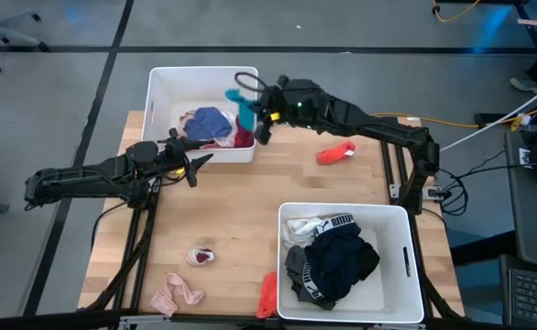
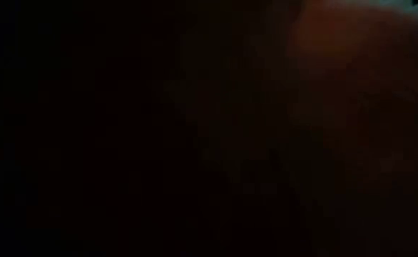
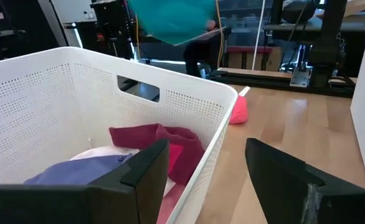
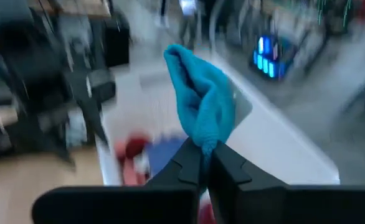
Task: Sort clothes
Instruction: Put the light blue sock into the top white bin
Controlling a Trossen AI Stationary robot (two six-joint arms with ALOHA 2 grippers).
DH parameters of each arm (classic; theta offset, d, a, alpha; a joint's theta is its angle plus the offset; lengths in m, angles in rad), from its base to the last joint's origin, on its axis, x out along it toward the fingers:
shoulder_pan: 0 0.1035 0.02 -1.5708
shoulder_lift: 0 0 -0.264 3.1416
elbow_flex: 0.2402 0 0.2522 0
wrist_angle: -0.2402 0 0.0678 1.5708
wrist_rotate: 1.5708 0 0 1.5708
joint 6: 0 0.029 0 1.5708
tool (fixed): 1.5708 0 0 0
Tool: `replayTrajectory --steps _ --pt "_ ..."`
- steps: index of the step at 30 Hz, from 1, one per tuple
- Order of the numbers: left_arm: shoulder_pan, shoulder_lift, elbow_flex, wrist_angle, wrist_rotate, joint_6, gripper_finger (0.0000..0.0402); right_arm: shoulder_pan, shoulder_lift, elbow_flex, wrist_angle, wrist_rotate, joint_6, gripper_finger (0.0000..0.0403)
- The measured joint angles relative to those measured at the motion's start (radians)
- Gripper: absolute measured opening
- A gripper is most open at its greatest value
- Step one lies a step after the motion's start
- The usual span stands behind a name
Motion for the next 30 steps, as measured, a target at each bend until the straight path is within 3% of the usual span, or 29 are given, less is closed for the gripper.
replayTrajectory --steps 9,22,30 --pt "0.0 0.0 0.0 0.0 0.0 0.011 0.0202 -0.035 0.113 0.0 0.264 -0.07 -0.037 0.0018" --pt "0.0 0.0 0.0 -0.016 0.0 0.028 0.0202 -0.055 0.224 -0.001 0.253 -0.049 -0.034 0.0019" --pt "0.0 0.0 0.0 -0.017 0.0 0.027 0.0202 -0.054 0.226 -0.001 0.127 -0.048 -0.028 0.0019"
